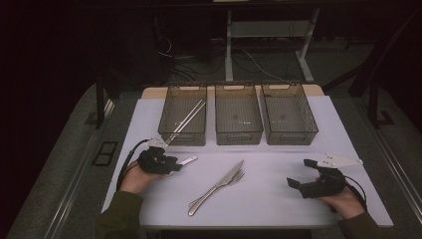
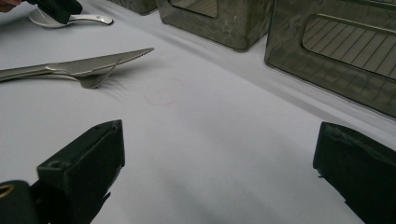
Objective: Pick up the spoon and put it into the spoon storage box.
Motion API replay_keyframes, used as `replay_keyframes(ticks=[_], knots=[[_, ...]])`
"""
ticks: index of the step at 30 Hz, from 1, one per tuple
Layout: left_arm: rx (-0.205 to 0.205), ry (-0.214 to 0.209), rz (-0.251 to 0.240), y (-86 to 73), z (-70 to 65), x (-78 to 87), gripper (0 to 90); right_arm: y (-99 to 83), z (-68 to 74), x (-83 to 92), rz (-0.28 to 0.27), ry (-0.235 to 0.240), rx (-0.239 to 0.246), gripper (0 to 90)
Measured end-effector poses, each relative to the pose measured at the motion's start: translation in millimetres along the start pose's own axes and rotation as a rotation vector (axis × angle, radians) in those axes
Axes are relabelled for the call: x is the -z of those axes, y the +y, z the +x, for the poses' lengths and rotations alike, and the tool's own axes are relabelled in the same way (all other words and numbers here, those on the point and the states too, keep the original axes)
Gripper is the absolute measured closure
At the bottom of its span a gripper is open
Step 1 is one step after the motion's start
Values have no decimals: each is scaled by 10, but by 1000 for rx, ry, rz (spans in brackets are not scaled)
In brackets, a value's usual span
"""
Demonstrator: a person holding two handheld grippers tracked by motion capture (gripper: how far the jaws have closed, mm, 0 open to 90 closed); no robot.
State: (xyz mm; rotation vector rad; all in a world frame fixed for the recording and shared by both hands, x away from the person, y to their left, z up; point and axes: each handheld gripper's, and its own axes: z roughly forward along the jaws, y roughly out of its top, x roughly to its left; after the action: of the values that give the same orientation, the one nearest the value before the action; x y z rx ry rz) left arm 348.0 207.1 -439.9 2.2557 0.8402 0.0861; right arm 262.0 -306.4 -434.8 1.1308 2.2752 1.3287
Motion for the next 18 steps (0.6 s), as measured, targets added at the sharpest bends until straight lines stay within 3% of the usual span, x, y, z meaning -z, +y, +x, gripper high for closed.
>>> replay_keyframes(ticks=[10, 18], knots=[[-18, 3, 5, -7, -45, -14, 631, 1, 0, 5, -1, -2, 1, 20], [-65, 12, 35, 5, -99, -13, 655, 2, 6, 6, -1, -3, 0, 20]])
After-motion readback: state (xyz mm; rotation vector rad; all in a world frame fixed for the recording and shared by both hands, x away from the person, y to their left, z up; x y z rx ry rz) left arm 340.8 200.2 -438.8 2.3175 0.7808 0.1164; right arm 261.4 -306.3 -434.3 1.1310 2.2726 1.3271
